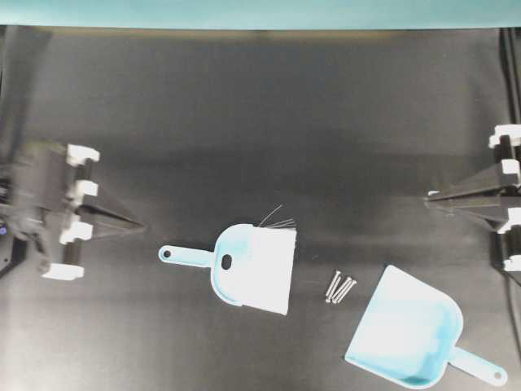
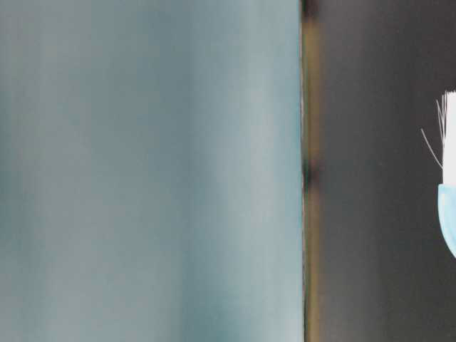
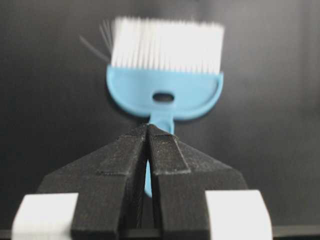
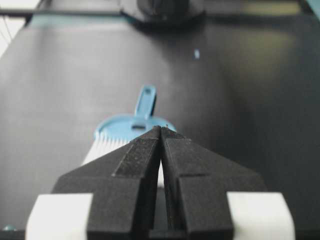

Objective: Hold the dustpan with a person, while the left arm uses a hand brush to gather the screws into the dustpan.
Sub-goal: 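Move the left gripper toward the blue hand brush handle, then close the left gripper on the blue brush handle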

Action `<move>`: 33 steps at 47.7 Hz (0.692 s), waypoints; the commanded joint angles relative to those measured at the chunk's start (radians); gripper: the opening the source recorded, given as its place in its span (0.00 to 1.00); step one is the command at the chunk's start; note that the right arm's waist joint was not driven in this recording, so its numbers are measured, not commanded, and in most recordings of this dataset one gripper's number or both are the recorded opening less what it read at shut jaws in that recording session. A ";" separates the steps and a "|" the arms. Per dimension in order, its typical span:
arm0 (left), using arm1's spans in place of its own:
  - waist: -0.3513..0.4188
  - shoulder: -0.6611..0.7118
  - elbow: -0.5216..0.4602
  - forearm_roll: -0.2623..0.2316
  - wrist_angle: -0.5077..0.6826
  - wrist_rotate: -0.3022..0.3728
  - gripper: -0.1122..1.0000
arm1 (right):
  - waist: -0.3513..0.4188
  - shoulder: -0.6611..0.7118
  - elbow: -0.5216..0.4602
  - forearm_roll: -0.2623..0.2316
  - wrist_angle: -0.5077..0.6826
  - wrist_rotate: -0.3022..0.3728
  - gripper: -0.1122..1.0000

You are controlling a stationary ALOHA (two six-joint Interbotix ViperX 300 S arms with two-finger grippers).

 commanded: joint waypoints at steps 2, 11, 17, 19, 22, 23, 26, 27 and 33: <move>-0.002 0.091 -0.043 0.005 -0.002 0.006 0.10 | 0.000 -0.069 0.003 -0.002 0.091 -0.003 0.10; -0.003 0.224 -0.084 0.005 -0.008 0.015 0.18 | -0.002 -0.195 0.009 -0.002 0.252 0.005 0.10; -0.012 0.311 -0.101 0.005 -0.003 0.035 0.50 | 0.000 -0.255 0.032 -0.002 0.296 0.000 0.10; -0.018 0.344 -0.110 0.005 -0.002 0.043 0.63 | 0.000 -0.272 0.044 -0.002 0.296 -0.008 0.10; -0.018 0.379 -0.127 0.005 0.003 0.051 0.78 | 0.000 -0.288 0.061 -0.003 0.296 -0.009 0.10; -0.017 0.391 -0.137 0.005 0.008 0.052 0.82 | 0.000 -0.291 0.066 -0.003 0.298 -0.009 0.10; -0.011 0.426 -0.176 0.005 0.049 0.057 0.88 | 0.000 -0.302 0.081 -0.003 0.301 -0.011 0.10; -0.009 0.434 -0.189 0.005 0.066 0.057 0.88 | 0.000 -0.304 0.086 -0.003 0.301 -0.011 0.10; -0.008 0.483 -0.268 0.005 0.172 0.055 0.85 | 0.000 -0.305 0.098 -0.005 0.299 -0.014 0.10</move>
